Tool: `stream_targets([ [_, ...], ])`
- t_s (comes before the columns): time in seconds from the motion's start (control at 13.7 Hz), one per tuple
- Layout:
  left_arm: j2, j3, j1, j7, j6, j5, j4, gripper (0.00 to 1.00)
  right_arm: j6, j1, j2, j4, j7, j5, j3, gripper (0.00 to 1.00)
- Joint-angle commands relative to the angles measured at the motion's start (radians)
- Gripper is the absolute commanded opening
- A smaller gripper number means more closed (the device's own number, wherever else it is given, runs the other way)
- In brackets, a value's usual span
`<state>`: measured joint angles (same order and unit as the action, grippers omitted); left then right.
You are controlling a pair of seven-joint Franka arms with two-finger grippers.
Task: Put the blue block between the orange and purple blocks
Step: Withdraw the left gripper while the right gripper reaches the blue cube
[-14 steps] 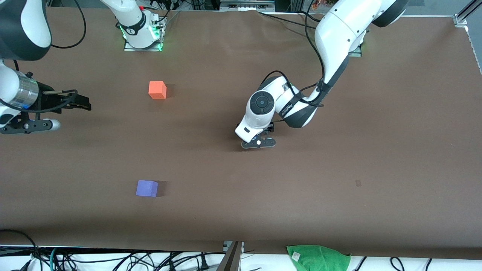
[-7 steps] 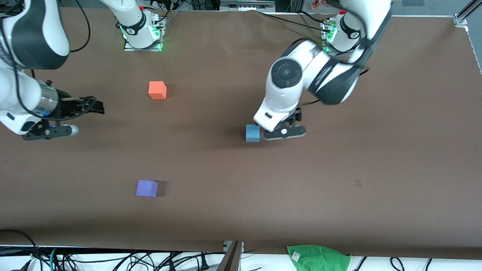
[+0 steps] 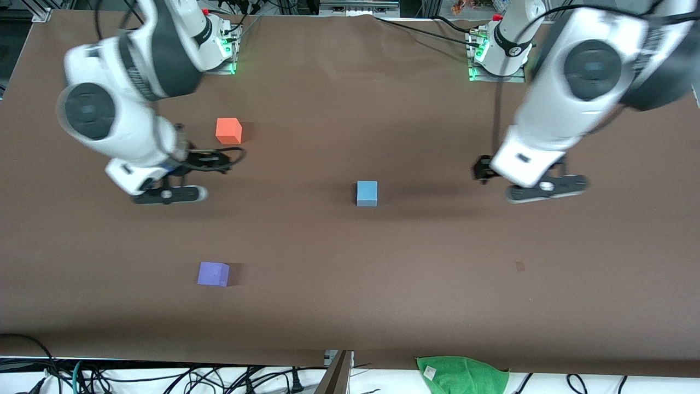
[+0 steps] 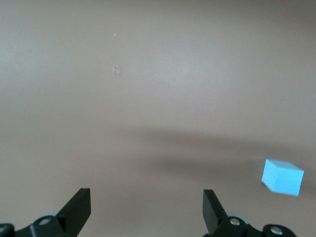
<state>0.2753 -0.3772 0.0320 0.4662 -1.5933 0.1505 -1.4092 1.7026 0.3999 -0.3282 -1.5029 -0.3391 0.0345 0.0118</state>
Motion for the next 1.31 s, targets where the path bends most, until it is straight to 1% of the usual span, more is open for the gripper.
stream_targets([
  [0.0, -0.077, -0.005, 0.101, -0.179, 0.068, -0.062, -0.022, 1.00, 0.084, 0.081, -0.054, 0.020, -0.098, 0.025, 0.008, 1.00],
  [0.07, -0.079, -0.002, 0.114, -0.213, 0.099, -0.060, -0.020, 1.00, 0.130, 0.109, -0.075, 0.020, -0.136, 0.047, 0.008, 1.00],
  [0.15, -0.079, 0.006, 0.146, -0.281, 0.136, -0.071, 0.021, 1.00, 0.179, 0.135, -0.100, 0.020, -0.182, 0.063, 0.008, 1.00],
  [0.22, -0.088, 0.017, 0.178, -0.382, 0.141, -0.092, 0.035, 1.00, 0.233, 0.166, -0.126, 0.020, -0.234, 0.068, 0.008, 1.00],
  [0.29, -0.106, 0.040, 0.180, -0.450, 0.141, -0.104, 0.020, 1.00, 0.282, 0.200, -0.152, 0.021, -0.282, 0.068, 0.008, 1.00],
  [0.37, -0.122, 0.079, 0.172, -0.481, 0.141, -0.108, 0.003, 1.00, 0.336, 0.235, -0.181, 0.021, -0.325, 0.067, 0.008, 1.00],
  [0.44, -0.160, 0.146, 0.119, -0.503, 0.138, -0.114, -0.037, 1.00, 0.397, 0.265, -0.212, 0.023, -0.354, 0.065, 0.008, 1.00],
  [0.51, -0.197, 0.249, 0.027, -0.547, 0.103, -0.114, -0.089, 1.00, 0.461, 0.296, -0.247, 0.023, -0.368, 0.062, 0.008, 1.00],
  [0.58, -0.230, 0.317, -0.027, -0.628, 0.038, -0.115, -0.158, 1.00, 0.518, 0.322, -0.277, 0.024, -0.373, 0.061, 0.008, 1.00],
  [0.66, -0.284, 0.328, -0.033, -0.664, -0.049, -0.115, -0.245, 1.00, 0.567, 0.344, -0.305, 0.024, -0.373, 0.059, 0.008, 1.00],
  [0.73, -0.342, 0.330, -0.033, -0.646, -0.142, -0.115, -0.331, 1.00, 0.595, 0.358, -0.327, 0.023, -0.374, 0.058, 0.010, 1.00],
  [0.8, -0.384, 0.331, -0.029, -0.615, -0.192, -0.115, -0.380, 1.00, 0.606, 0.375, -0.345, 0.024, -0.380, 0.056, 0.011, 0.99],
  [0.88, -0.372, 0.331, -0.029, -0.577, -0.195, -0.115, -0.378, 1.00, 0.617, 0.394, -0.360, 0.024, -0.424, 0.053, 0.014, 0.99],
  [1.02, -0.349, 0.330, -0.002, -0.564, -0.194, -0.129, -0.372, 1.00, 0.667, 0.421, -0.387, 0.024, -0.524, 0.007, 0.014, 0.99],
  [1.17, -0.346, 0.324, 0.014, -0.560, -0.154, -0.166, -0.356, 1.00, 0.687, 0.447, -0.410, 0.026, -0.566, -0.011, 0.016, 0.99],
  [1.24, -0.337, 0.322, 0.013, -0.560, -0.136, -0.166, -0.341, 1.00, 0.692, 0.459, -0.420, 0.026, -0.567, -0.016, 0.016, 0.99],
])
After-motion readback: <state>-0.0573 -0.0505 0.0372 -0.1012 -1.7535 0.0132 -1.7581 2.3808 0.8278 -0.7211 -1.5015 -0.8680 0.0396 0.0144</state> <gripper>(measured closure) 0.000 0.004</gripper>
